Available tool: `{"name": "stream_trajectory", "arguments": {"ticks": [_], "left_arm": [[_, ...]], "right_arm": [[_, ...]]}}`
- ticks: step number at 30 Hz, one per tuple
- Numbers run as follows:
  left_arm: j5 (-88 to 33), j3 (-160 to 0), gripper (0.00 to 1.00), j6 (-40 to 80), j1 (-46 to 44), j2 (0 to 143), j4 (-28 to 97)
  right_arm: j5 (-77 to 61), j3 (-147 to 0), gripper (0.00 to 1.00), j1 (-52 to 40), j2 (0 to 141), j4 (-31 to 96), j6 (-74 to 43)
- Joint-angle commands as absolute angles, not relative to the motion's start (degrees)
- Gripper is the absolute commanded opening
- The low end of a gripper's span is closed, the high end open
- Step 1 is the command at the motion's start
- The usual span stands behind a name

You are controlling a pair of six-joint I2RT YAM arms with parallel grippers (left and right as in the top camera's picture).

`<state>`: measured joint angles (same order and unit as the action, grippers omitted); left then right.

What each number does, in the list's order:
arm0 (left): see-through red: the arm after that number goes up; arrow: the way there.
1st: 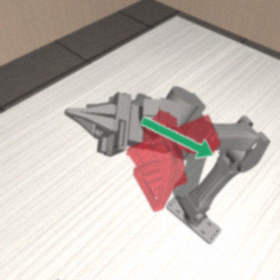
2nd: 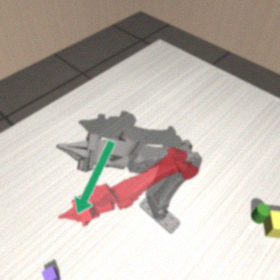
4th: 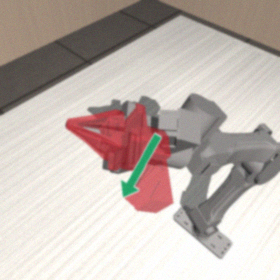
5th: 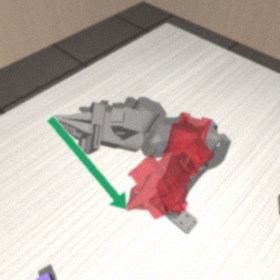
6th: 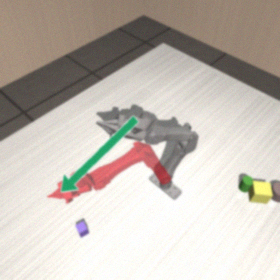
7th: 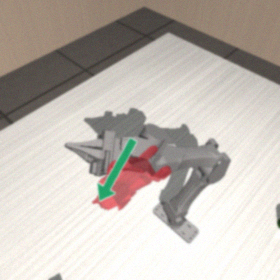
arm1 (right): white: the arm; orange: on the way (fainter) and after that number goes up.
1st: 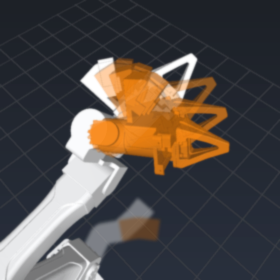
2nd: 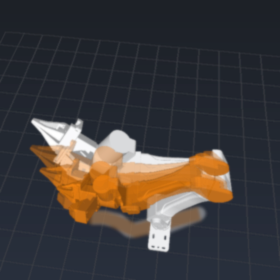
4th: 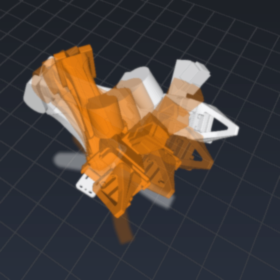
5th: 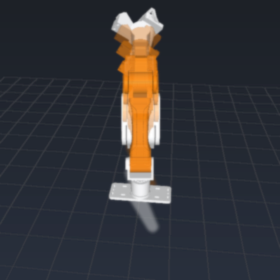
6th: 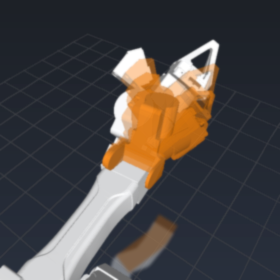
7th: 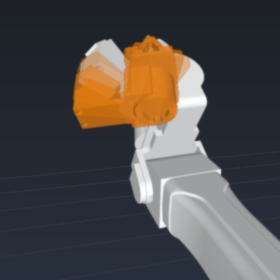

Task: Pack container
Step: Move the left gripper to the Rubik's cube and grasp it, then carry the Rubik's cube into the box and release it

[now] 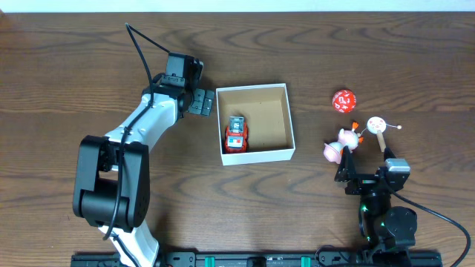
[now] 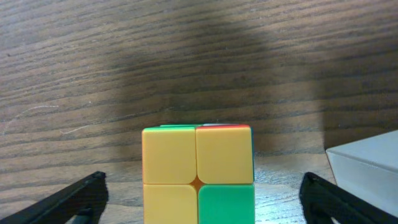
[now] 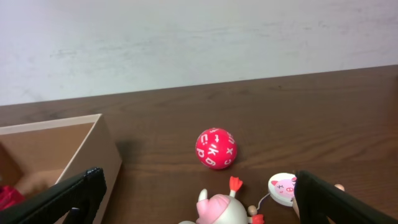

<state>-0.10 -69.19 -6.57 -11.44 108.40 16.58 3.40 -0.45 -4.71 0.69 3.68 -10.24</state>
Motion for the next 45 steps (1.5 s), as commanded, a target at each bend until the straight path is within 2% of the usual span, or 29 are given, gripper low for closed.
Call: {"name": "stream_trajectory", "arguments": {"ticks": [1,4,6,15,17,23,37,45], "left_arm": [[-0.9,-70.2,0.96,-5.8,-11.3,108.5,16.4],[-0.9,-70.2,0.89,-5.9,-11.2,108.7,16.3],[-0.8,-70.2,0.79,-5.9,-11.3,108.9,16.2],[-0.8,-70.1,0.76,-5.9,-11.3,111.4,15.5],[-0.8,-70.1,0.65,-5.9,-11.3,111.2,15.3],[-0.8,-70.1,0.47,-5.9,-11.3,109.3,15.1],[-1.0,-70.1,0.44,-5.7,-12.0,92.6,18.0],[-8.7,-70.1,0.37,-4.4,-18.2,83.2,23.3]], "right_arm": [[3.4,-0.3,0.99,-4.2,0.3,3.8,-9.8],[3.4,-0.3,0.99,-4.2,0.3,3.8,-9.8],[3.4,-0.3,0.99,-4.2,0.3,3.8,-9.8],[3.4,-0.3,0.99,-4.2,0.3,3.8,-9.8],[3.4,-0.3,0.99,-4.2,0.3,3.8,-9.8],[3.4,-0.3,0.99,-4.2,0.3,3.8,-9.8],[3.4,-0.3,0.99,-4.2,0.3,3.8,-9.8],[3.4,-0.3,0.99,-4.2,0.3,3.8,-9.8]]}}
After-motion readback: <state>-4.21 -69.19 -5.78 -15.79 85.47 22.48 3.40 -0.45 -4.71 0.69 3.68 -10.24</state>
